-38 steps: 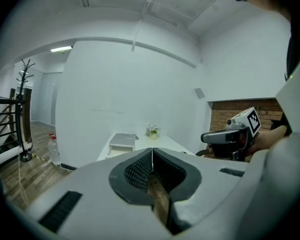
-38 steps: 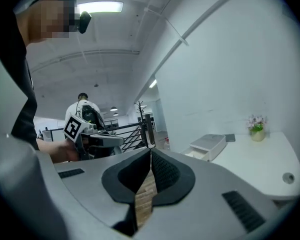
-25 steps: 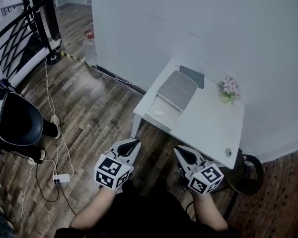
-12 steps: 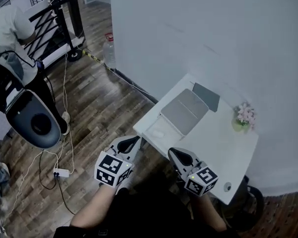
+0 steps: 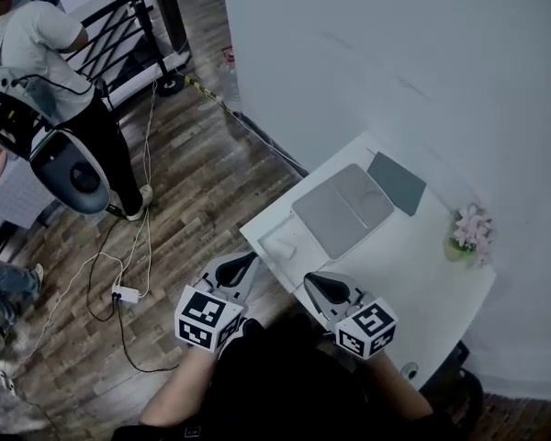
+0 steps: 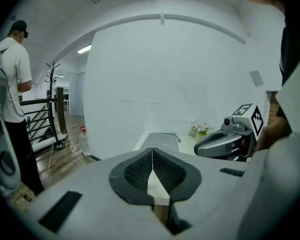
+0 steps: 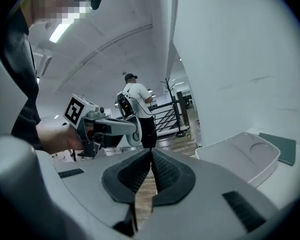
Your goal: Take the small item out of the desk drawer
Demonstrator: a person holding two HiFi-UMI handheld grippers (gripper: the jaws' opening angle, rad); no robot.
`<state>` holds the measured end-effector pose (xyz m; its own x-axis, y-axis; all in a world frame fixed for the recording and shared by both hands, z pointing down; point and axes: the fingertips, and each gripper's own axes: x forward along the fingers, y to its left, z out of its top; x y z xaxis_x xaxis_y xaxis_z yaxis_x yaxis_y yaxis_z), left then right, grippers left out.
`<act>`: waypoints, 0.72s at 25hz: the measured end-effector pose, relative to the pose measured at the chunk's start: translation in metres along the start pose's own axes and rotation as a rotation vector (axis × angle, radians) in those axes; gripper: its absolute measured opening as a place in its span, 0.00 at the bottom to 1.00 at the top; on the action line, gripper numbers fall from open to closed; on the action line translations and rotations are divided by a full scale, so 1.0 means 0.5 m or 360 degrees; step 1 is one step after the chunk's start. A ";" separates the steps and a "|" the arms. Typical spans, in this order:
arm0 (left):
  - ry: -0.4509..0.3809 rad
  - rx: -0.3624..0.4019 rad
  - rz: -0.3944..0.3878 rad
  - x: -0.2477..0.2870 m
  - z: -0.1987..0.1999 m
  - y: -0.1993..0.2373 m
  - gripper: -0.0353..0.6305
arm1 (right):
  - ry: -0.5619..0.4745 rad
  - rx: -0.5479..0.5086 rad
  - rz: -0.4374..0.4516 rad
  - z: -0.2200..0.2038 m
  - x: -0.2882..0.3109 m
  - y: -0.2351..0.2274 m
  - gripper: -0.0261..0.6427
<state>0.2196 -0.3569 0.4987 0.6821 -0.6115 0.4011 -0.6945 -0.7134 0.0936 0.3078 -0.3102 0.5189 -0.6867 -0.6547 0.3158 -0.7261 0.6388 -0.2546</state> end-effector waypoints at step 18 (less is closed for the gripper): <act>-0.0016 -0.0291 0.0158 -0.080 -0.103 0.102 0.07 | 0.0673 -0.0460 0.0060 -0.120 0.199 -0.058 0.24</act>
<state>0.1448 -0.3512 0.5344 0.6099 -0.6798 0.4074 -0.7877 -0.5761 0.2181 0.2627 -0.3697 0.6124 -0.5947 -0.4465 0.6685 -0.6204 0.7837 -0.0285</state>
